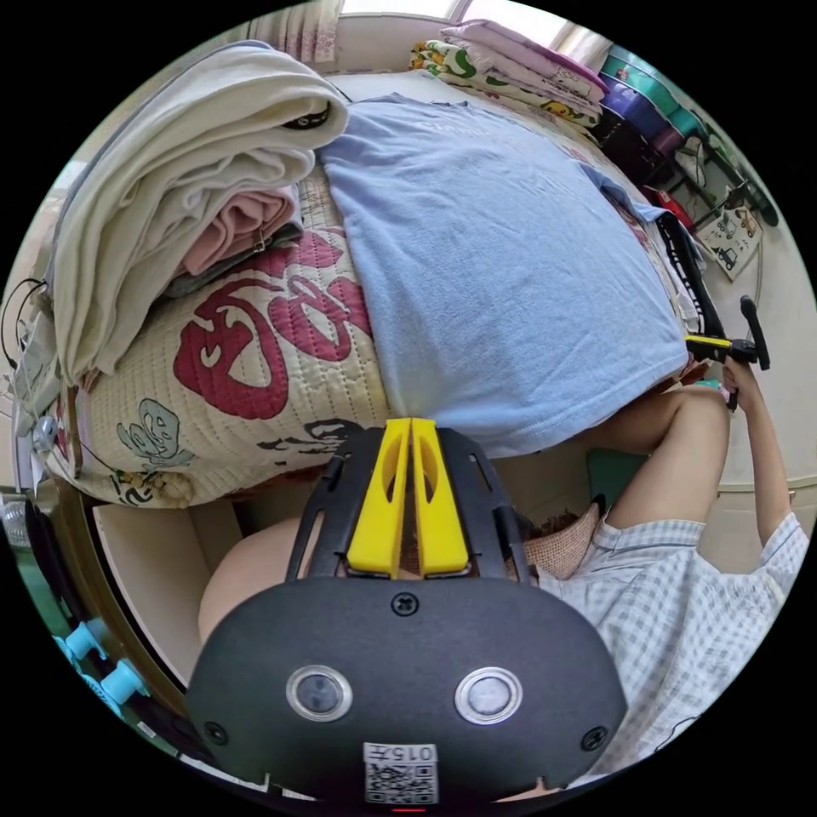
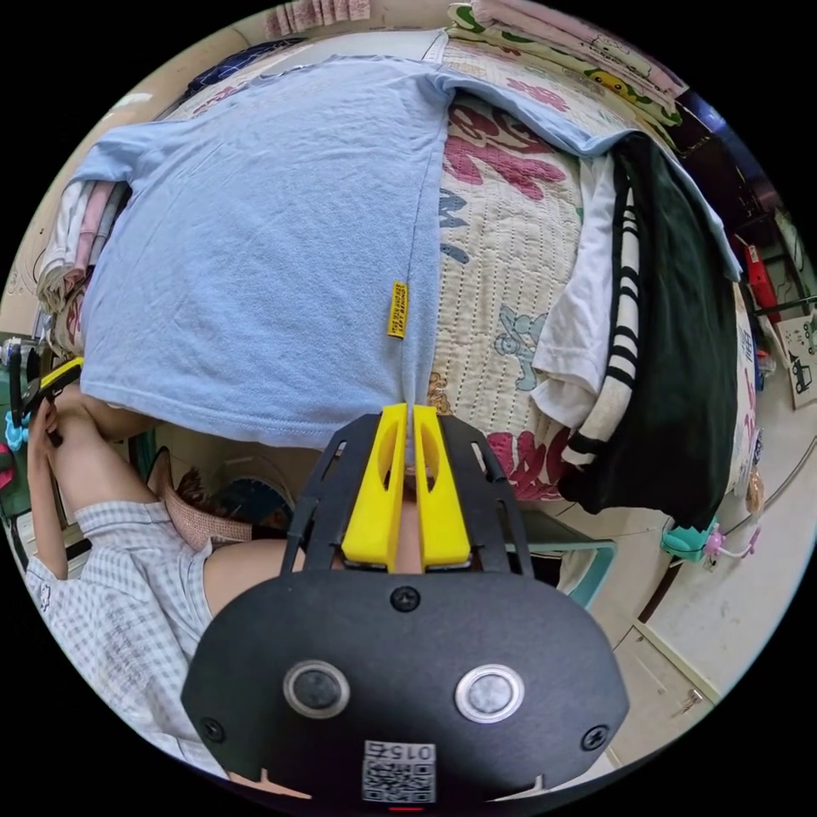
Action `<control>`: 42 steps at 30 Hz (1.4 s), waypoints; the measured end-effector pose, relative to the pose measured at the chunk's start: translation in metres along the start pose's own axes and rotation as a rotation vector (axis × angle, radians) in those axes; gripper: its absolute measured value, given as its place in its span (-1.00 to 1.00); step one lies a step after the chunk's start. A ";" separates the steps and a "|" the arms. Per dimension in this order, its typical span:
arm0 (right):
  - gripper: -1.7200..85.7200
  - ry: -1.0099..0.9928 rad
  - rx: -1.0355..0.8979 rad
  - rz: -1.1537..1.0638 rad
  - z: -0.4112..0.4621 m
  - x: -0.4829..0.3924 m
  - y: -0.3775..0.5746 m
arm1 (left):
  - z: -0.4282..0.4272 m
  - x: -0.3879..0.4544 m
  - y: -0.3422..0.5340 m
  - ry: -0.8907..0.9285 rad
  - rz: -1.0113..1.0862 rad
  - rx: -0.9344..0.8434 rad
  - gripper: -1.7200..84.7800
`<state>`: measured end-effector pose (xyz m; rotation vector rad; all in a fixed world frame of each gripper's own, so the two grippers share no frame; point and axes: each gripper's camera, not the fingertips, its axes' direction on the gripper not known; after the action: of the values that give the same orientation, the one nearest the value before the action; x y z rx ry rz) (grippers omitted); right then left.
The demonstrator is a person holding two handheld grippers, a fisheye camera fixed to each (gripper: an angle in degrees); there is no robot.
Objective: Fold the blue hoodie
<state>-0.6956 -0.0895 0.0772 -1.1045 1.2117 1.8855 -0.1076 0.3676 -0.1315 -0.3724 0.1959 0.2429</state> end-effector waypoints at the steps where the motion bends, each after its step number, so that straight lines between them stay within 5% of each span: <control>1: -0.95 0.046 -0.013 -0.020 0.005 -0.008 -0.004 | 0.004 0.003 -0.003 -0.008 0.007 -0.013 -0.98; 5: -0.95 0.182 -0.029 -0.078 0.017 -0.030 -0.010 | 0.043 0.016 -0.015 -0.121 0.023 -0.242 -0.98; 9: -0.95 0.198 -0.031 -0.070 0.027 -0.031 -0.015 | 0.104 0.061 -0.014 -0.353 0.258 -0.538 -0.98; 14: -0.95 0.158 -0.003 -0.073 0.032 -0.023 -0.014 | 0.090 0.075 0.010 -0.472 0.343 -0.476 -0.97; 25: -0.95 0.029 -0.010 -0.015 0.039 0.005 -0.028 | -0.050 -0.064 0.070 0.098 -0.102 0.216 -0.90; 42: -0.95 0.059 0.006 -0.035 0.043 0.014 -0.036 | -0.019 -0.087 0.045 0.144 -0.124 0.051 -0.85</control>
<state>-0.6848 -0.0355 0.0598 -1.1779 1.2217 1.8342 -0.2056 0.3831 -0.1437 -0.3507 0.3190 0.0882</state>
